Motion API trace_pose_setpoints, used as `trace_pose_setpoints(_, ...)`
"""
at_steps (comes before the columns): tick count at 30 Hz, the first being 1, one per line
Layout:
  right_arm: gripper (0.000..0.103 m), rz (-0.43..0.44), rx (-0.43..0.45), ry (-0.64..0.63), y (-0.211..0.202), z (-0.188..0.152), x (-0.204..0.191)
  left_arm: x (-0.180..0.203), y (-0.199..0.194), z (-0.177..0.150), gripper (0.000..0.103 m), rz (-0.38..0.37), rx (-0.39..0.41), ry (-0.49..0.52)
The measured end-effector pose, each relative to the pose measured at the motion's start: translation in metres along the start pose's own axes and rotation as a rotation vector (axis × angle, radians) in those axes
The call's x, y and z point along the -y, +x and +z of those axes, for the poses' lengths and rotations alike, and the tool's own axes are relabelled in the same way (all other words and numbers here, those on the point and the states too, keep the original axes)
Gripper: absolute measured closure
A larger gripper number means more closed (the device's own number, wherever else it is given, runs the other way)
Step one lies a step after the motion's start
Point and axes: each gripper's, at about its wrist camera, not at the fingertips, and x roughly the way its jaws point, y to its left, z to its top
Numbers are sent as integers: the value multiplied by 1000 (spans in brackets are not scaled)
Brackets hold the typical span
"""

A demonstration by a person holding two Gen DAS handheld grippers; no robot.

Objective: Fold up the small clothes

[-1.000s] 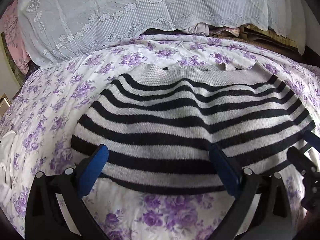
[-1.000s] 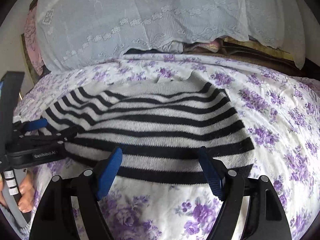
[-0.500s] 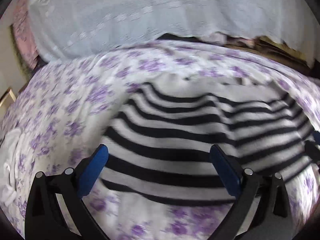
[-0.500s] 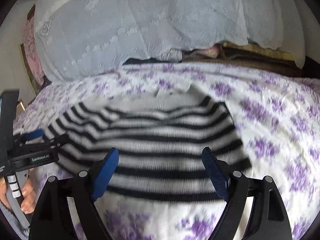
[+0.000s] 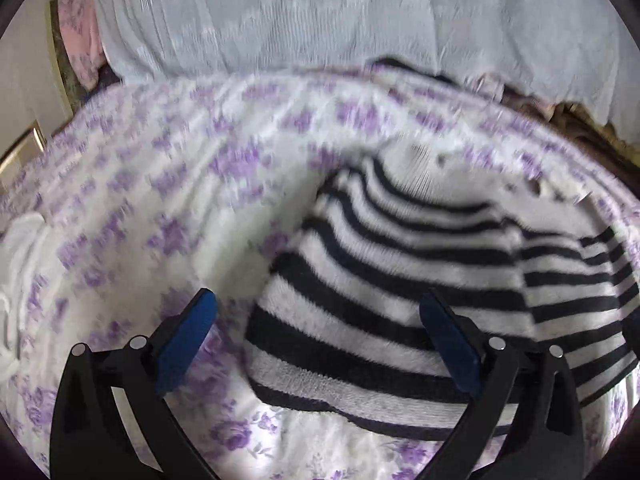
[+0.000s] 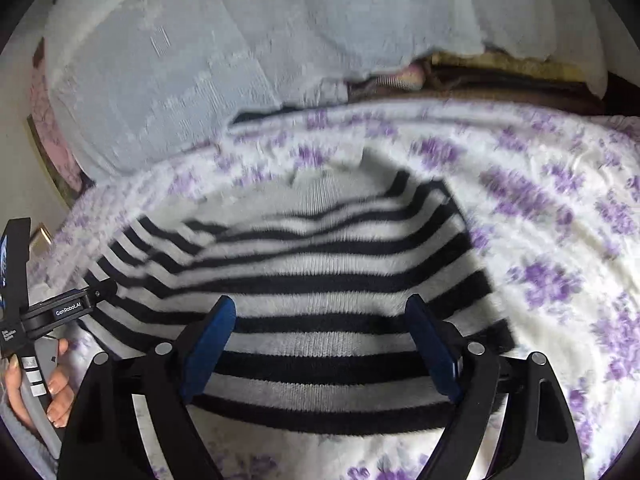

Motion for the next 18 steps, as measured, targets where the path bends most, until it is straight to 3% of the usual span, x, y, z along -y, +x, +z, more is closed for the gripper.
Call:
trace_pose_setpoints(2, 16, -38, -3, 19, 2, 3, 10, 4, 5, 1, 4, 17, -10, 17)
trace_pose_setpoints(4, 15, -34, -60, 79, 17, 1, 27, 3, 27, -4, 4, 43, -103, 13)
trace_pose_setpoints(6, 15, -23, -64, 69, 20, 1, 28, -6, 38, -8, 4, 0, -144, -32)
trace_pose_setpoints(11, 15, 31, -30, 120, 5, 3, 35, -3, 14, -7, 5, 3, -83, -29)
trace_pose_setpoints(18, 11, 209, 18, 399, -35, -7, 85, 35, -44, -11, 5, -133, 56, 69)
